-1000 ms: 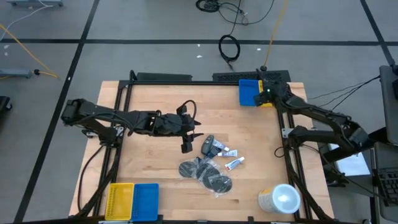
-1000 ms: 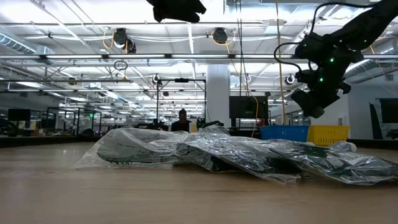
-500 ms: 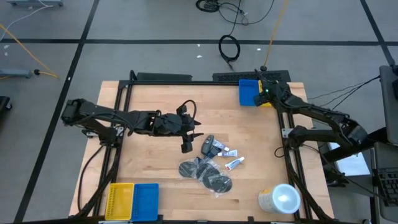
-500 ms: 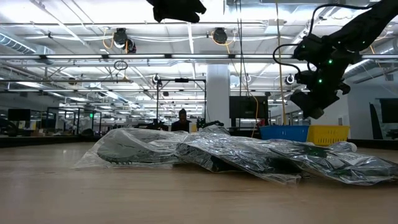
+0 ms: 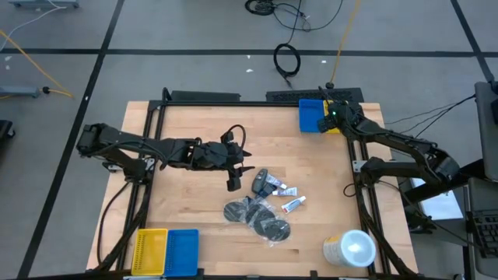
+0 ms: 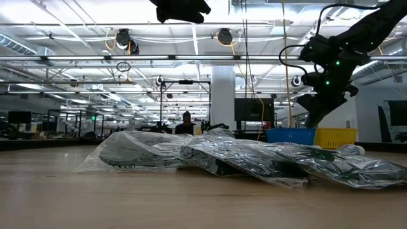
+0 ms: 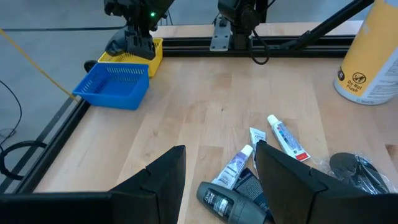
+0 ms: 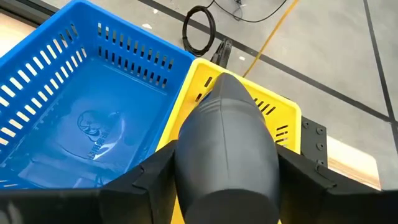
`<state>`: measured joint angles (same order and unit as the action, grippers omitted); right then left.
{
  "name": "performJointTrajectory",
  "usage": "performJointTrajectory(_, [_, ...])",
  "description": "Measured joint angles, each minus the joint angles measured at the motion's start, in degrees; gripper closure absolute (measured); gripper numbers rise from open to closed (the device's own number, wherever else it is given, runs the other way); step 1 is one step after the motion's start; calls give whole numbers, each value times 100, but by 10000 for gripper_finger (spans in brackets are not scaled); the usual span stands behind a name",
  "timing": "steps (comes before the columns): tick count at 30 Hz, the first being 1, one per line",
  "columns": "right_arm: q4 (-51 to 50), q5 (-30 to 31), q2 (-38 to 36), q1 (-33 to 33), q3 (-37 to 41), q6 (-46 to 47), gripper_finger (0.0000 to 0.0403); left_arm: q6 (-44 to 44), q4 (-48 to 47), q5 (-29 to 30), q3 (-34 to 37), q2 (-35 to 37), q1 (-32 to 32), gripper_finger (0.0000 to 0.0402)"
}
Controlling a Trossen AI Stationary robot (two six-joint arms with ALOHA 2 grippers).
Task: Pick & Place Travel size toiletries
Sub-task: Put the black deodorant into the top yellow bin
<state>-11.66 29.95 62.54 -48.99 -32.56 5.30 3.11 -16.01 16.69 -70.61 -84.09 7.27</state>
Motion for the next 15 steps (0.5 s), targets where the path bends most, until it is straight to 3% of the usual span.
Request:
performJointTrajectory(6, [-20, -13, -2, 0, 0, -40, 176, -1, 0, 0, 0, 0, 0, 211])
performJointTrajectory(15, [-20, -15, -2, 0, 0, -58, 194, -1, 0, 0, 0, 2, 0, 210])
